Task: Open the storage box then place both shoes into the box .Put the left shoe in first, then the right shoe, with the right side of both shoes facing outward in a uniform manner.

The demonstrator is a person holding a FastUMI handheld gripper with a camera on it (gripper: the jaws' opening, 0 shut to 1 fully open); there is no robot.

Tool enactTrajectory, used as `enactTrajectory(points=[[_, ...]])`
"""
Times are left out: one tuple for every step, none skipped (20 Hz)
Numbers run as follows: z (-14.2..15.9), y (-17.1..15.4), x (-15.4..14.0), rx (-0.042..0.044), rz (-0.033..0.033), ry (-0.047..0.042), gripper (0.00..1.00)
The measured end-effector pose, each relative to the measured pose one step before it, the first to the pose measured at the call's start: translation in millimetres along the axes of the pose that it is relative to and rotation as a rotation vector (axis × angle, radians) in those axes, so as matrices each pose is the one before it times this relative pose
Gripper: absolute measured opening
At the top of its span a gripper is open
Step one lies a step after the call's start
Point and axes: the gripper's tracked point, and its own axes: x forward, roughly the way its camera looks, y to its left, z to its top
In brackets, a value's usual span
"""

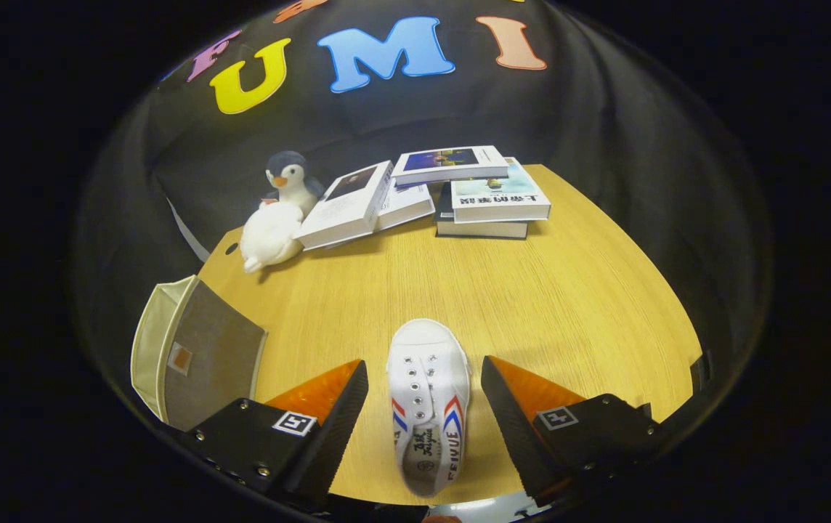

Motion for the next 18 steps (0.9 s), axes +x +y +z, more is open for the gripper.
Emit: enactTrajectory(points=[[-5.58, -4.96, 4.17, -0.00455, -0.00624, 0.01540, 0.95], [-5.55, -3.96, 4.32, -0.00929, -0.00578, 0.01920, 0.95], [-6.78, -5.39, 4.33, -0.01322, -0.01046, 0.02092, 0.95], [-6.05, -6.93, 4.28, -0.01374, -0.02155, 0.02277, 0.95], [-7.54, -4.61, 4.68, -0.01191, -0.01357, 0.02293, 0.95], [-6.77, -2.79, 3.04, -0.00676, -0.00814, 0.02543, 0.95], [-5.98, -2.95, 4.38, -0.00492, -0.00564, 0.01942, 0.95], [-6.21, -1.61, 3.83, 0.00155, -0.00356, 0.02018, 1.00], [-6.41, -0.76, 2.95, -0.00059, -0.00105, 0.02098, 1.00], [-1.58, 1.86, 1.68, 0.00798, 0.00935, 0.00563, 1.00], [-0.66, 0.32, 2.93, 0.00864, 0.00382, 0.00576, 1.00], [-0.13, 0.11, 1.22, 0.00352, 0.00261, 0.00674, 1.00], [-1.81, -0.04, 1.13, -0.00127, 0.00539, 0.00960, 1.00], [-0.45, 0.69, 0.00, -0.00257, 0.00595, 0.00736, 1.00], [0.54, -0.36, -0.42, -0.00192, 0.00530, 0.00199, 1.00], [-2.69, -2.98, 0.67, -0.00942, -0.00823, 0.01132, 1.00], [-5.79, -4.14, 1.66, -0.01889, -0.01464, 0.01701, 1.00], [-5.35, -3.28, 1.93, -0.01035, -0.01134, 0.01662, 1.00]])
